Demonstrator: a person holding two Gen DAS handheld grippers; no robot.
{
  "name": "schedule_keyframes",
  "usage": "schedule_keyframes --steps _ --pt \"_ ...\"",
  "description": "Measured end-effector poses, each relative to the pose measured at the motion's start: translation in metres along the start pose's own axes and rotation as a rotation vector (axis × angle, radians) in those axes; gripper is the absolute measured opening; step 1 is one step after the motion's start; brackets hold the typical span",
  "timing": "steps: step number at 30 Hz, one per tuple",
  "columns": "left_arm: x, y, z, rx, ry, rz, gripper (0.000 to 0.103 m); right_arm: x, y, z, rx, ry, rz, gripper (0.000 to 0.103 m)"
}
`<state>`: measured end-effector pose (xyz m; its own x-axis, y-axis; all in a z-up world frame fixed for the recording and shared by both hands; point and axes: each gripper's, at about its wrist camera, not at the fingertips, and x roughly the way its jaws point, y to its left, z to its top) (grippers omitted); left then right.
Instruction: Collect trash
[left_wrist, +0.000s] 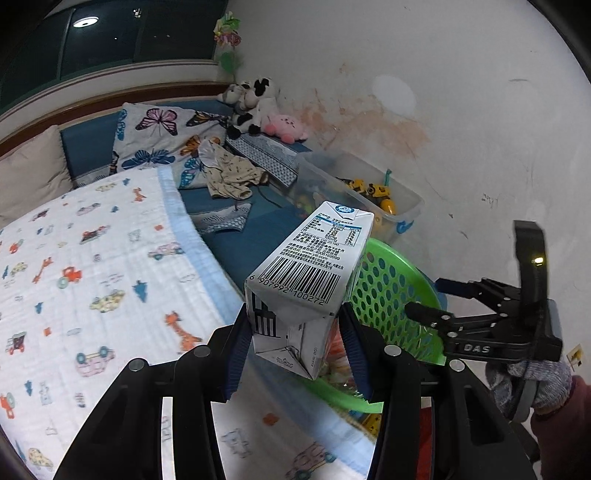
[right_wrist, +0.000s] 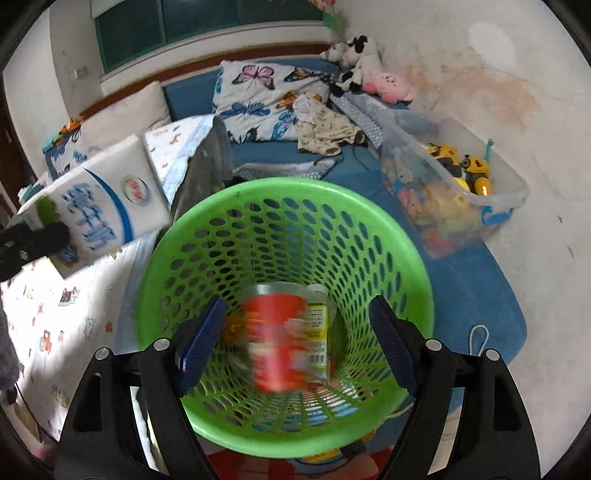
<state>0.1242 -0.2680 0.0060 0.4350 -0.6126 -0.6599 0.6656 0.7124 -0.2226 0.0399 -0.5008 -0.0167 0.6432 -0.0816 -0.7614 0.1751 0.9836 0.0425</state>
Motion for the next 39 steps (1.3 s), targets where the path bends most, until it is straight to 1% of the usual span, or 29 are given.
schedule_keyframes --steps 5,11,17,18,20,22,24,29,32,33,35,39 --pt "0.018 -0.014 -0.002 0.008 0.027 -0.005 0.046 -0.019 -0.008 -0.009 0.031 -0.031 0.006 0.081" --pt "0.036 -0.026 -0.008 0.022 0.075 -0.004 0.047 -0.037 -0.006 -0.018 0.041 -0.067 0.004 0.082" --pt "0.042 -0.035 -0.014 0.037 0.1 -0.01 0.047 -0.049 -0.002 -0.027 0.049 -0.093 0.011 0.082" --pt "0.041 -0.036 -0.015 0.041 0.1 -0.01 0.048 -0.05 -0.001 -0.028 0.05 -0.094 0.01 0.082" --pt "0.041 -0.036 -0.015 0.04 0.103 -0.01 0.054 -0.05 0.0 -0.03 0.047 -0.093 0.009 0.082" --pt "0.037 -0.035 -0.017 0.039 0.1 -0.008 0.055 -0.052 0.002 -0.032 0.05 -0.095 0.012 0.082" --pt "0.032 -0.035 -0.018 0.04 0.093 -0.009 0.057 -0.056 0.007 -0.035 0.051 -0.1 0.016 0.082" --pt "0.008 -0.025 -0.019 0.017 0.054 0.007 0.072 -0.061 0.018 -0.039 0.039 -0.114 0.028 0.084" --pt "-0.009 -0.015 -0.021 -0.003 0.027 0.018 0.074 -0.065 0.027 -0.042 0.032 -0.12 0.04 0.086" --pt "-0.015 -0.012 -0.022 -0.009 0.018 0.025 0.075 -0.068 0.033 -0.042 0.025 -0.125 0.048 0.087" --pt "-0.028 -0.005 -0.024 -0.022 -0.005 0.041 0.082 -0.071 0.041 -0.043 0.016 -0.132 0.056 0.088" --pt "-0.055 0.008 -0.029 -0.041 -0.047 0.074 0.086 -0.082 0.063 -0.045 -0.013 -0.151 0.073 0.09"
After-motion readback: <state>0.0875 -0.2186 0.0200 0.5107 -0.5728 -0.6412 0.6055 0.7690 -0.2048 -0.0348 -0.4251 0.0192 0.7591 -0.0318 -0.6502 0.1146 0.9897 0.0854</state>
